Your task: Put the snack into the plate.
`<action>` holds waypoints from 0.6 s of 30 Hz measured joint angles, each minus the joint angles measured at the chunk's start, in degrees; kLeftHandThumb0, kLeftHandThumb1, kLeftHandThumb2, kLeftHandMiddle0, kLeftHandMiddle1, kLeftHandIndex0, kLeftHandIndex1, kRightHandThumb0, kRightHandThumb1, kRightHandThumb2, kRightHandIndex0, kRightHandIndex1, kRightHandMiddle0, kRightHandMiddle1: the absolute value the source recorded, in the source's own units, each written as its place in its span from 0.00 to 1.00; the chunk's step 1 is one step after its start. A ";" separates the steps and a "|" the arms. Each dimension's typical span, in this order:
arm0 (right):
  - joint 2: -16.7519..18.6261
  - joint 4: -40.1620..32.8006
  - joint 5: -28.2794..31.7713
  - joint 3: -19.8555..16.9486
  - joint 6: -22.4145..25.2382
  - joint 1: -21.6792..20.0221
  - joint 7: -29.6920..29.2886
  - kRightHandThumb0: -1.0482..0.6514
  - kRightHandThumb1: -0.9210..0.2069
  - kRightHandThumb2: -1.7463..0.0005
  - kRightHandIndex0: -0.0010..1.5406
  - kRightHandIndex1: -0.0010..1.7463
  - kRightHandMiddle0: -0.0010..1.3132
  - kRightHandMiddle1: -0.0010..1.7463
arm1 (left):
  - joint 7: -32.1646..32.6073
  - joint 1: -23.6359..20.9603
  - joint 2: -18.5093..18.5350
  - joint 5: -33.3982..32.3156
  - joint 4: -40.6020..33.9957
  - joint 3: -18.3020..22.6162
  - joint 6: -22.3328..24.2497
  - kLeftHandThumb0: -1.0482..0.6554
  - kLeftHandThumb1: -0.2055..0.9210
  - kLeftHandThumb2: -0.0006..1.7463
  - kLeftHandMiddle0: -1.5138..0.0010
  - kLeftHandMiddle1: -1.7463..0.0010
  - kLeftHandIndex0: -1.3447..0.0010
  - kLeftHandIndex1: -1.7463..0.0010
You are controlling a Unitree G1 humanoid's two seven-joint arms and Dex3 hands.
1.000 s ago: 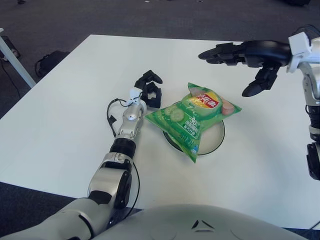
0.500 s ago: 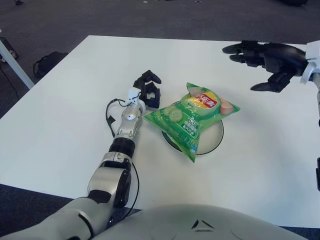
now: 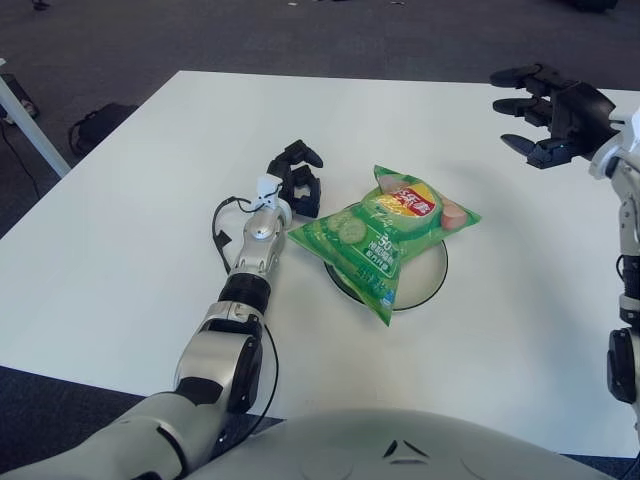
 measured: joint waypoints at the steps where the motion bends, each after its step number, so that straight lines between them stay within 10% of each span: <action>1: 1.27 0.00 -0.32 -0.40 -0.12 0.65 -2.36 0.34 0.19 0.48 0.13 0.68 0.00 0.76 | -0.19 -0.08 0.03 -0.11 0.06 0.00 -0.08 0.61 0.24 0.91 0.53 0.00 0.50 0.02; 18: 14.38 4.06 -2.37 -6.16 -10.34 5.01 -25.80 0.25 0.00 0.54 0.21 0.86 0.07 0.99 | -0.41 -0.21 0.10 -0.55 0.64 0.09 -0.55 0.61 0.31 0.87 0.59 0.00 0.54 0.00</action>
